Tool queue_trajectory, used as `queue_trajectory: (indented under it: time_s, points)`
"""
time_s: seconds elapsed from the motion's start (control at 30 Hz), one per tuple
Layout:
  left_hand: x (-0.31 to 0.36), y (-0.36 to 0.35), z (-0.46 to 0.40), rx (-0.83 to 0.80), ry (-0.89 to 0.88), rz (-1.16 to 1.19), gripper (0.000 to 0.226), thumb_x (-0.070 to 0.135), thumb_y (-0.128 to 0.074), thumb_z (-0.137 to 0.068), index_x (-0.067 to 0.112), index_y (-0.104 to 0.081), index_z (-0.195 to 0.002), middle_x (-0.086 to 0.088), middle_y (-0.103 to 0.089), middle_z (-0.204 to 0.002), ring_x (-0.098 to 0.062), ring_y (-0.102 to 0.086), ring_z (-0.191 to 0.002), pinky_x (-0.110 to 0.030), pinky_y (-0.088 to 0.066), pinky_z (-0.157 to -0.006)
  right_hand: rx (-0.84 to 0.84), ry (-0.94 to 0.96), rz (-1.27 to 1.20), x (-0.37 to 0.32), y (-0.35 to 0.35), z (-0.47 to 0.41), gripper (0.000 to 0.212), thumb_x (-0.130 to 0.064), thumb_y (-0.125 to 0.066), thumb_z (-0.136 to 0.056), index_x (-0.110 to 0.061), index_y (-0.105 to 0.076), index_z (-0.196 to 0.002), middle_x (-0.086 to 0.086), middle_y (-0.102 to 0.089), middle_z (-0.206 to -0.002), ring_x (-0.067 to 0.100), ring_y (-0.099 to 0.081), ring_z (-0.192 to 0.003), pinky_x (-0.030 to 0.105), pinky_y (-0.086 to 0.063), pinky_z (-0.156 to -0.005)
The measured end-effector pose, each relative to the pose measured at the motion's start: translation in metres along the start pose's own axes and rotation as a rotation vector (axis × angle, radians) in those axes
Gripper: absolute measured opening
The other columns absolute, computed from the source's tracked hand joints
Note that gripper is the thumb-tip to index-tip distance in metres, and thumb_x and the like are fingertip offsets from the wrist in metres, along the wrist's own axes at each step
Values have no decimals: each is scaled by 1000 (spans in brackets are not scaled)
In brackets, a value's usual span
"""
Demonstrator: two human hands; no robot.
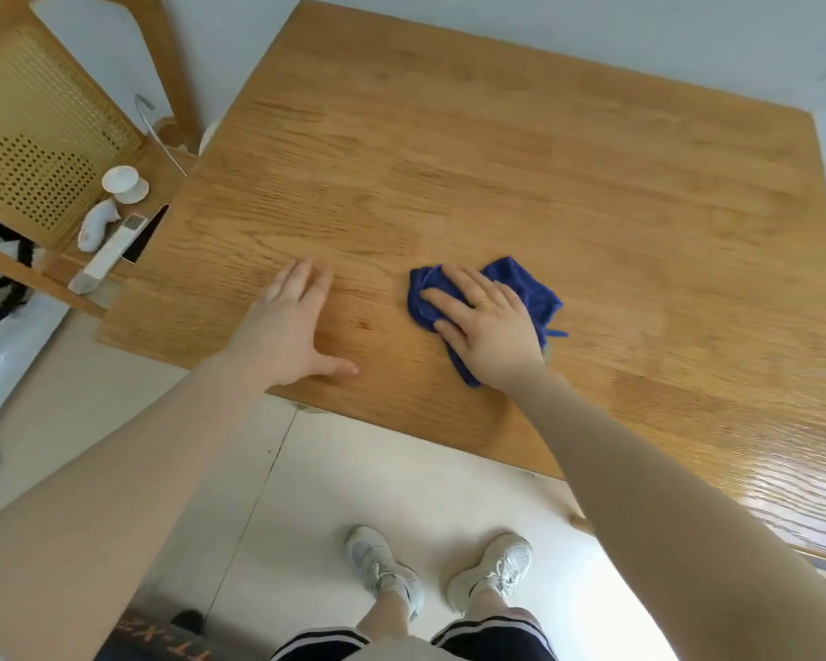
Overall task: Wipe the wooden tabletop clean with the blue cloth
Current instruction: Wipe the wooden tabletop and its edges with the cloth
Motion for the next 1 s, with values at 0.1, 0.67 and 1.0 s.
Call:
queue_trajectory:
  time_s: [0.1, 0.67, 1.0]
  points:
    - [-15, -4, -3, 39, 66, -102, 129, 74, -63, -58, 18, 9, -149, -8, 16, -157, -23, 11, -145, -39, 0, -117, -24, -244, 7, 13, -7, -35, 40, -37, -37, -98, -28, -44, -136, 5, -29, -151, 27, -24, -139, 44, -19, -111]
    - [-27, -13, -14, 19, 72, -49, 135, 81, -59, -55, 15, 11, -149, -10, 16, -156, -23, 7, -145, -36, -5, -117, -57, -138, -33, -27, -25, -69, 40, -39, -40, -91, -22, -59, -123, 13, -44, -141, 37, -41, -129, 52, -35, -102]
    - [-28, -11, -10, 80, 37, 30, 132, 76, -63, -56, 14, 8, -149, -9, 14, -157, -22, 8, -145, -35, -3, -117, -123, 160, 24, -80, -25, -24, 46, -40, -35, -92, -25, -46, -134, 6, -43, -143, 26, -42, -130, 47, -35, -103]
Point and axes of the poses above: each hand's wrist, its own z-axis away from the middle knuckle, its own y-axis out of the back of the hand, x = y × z, the point moved 5 cm from there along -z, towards the middle knuckle
